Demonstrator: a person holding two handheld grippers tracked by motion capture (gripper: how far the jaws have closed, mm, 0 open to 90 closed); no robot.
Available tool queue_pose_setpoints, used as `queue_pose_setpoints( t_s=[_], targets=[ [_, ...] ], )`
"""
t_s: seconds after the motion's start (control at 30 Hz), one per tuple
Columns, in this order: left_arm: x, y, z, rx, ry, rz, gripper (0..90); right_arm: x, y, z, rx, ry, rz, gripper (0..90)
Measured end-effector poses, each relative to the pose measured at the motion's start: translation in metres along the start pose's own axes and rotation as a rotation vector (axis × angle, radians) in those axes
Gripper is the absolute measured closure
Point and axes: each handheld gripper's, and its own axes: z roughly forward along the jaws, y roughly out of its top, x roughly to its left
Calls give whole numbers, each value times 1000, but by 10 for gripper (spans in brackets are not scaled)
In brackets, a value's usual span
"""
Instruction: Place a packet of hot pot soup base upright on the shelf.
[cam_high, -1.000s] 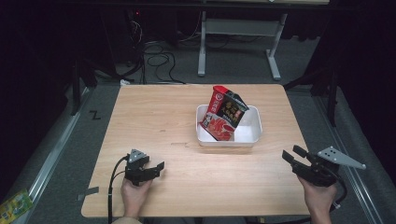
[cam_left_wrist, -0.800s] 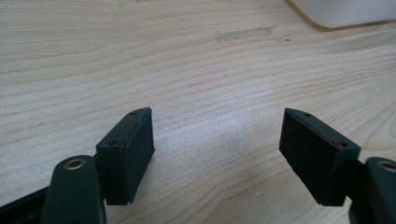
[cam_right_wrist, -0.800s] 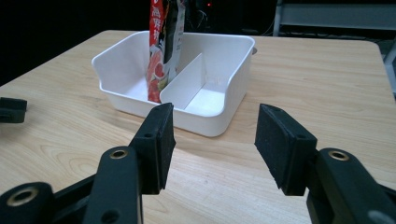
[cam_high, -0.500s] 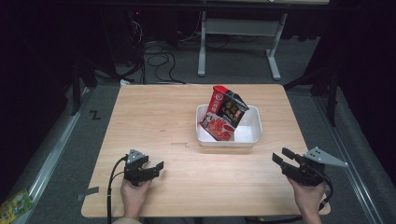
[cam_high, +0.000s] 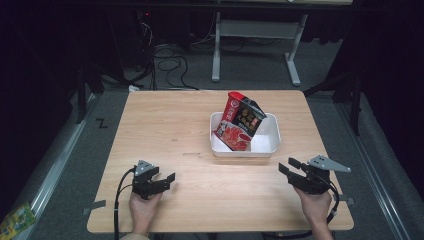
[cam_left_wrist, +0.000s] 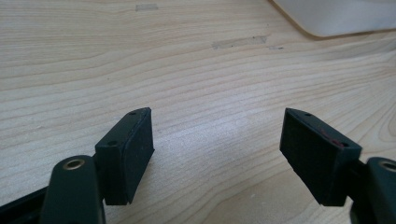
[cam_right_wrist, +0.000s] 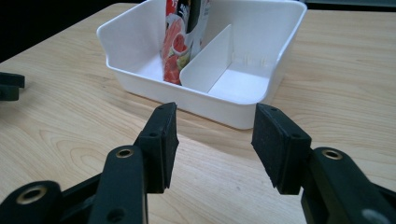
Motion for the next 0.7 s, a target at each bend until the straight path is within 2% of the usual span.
queue_pose_setpoints(
  t_s=[0.3,0.43,0.7],
  targets=[
    [0,0,0,-1,6,-1,265,-4,-7,17,29,3,24,507],
    [-1,0,0,3,8,-1,265,-10,-11,25,53,-13,47,504],
    [-1,0,1,9,9,4,265,-17,-16,33,80,-38,59,503]
  ],
)
